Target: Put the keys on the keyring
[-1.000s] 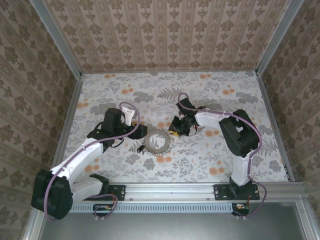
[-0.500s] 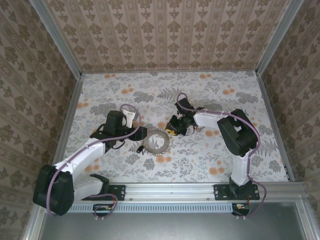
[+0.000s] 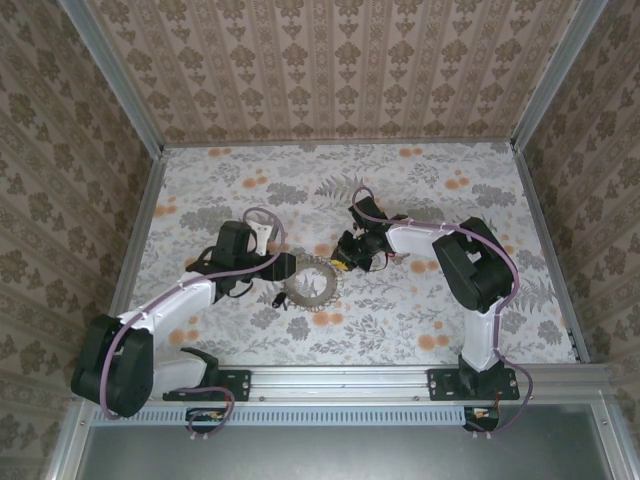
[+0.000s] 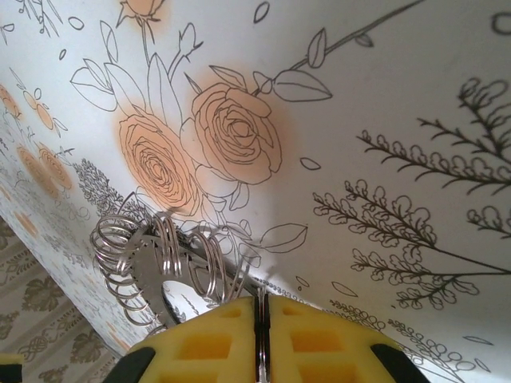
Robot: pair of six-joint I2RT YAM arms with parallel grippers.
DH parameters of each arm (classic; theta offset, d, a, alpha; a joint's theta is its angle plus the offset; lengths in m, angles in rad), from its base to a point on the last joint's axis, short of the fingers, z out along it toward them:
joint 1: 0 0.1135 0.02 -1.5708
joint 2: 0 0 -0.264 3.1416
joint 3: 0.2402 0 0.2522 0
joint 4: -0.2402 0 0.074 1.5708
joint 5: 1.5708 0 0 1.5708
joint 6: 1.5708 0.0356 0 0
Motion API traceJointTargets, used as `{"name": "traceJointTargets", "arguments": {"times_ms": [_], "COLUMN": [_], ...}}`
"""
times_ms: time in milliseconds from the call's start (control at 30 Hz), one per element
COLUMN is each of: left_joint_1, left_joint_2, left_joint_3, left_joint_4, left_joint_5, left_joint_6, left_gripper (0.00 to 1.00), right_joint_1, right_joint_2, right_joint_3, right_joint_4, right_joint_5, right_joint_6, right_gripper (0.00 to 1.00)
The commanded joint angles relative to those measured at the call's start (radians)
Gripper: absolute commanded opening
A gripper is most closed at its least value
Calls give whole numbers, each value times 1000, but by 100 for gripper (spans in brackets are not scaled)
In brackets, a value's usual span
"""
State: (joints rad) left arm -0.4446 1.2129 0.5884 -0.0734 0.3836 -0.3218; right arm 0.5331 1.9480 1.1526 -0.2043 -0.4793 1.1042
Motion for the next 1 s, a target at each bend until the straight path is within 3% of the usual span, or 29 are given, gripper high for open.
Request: {"name": "traceJointTargets", "arguments": {"times_ms": [0,333,667,967], "left_joint_1": [-5,11,178,256], "left_joint_2": [1,-77,-233,-203], "left_joint_3": [-12,92,287,428], "left_joint_4": [15,-109,-322,-409], "left_joint_5": [-6,26,181,438], "left_joint_6": [-15,55,235,357], "left_gripper": [67,69,72,75], "right_joint_1": [5,5,18,44], "right_joint_2": [2,-64,-190,-283], "right_joint_3": [6,-6,138,210], "right_joint_4": [6,70,-118,-229], "right_joint_5": [-2,10,12,-45], "right_joint_6": [16,-91,-583,-1015], "right_gripper": [9,0,0,0]}}
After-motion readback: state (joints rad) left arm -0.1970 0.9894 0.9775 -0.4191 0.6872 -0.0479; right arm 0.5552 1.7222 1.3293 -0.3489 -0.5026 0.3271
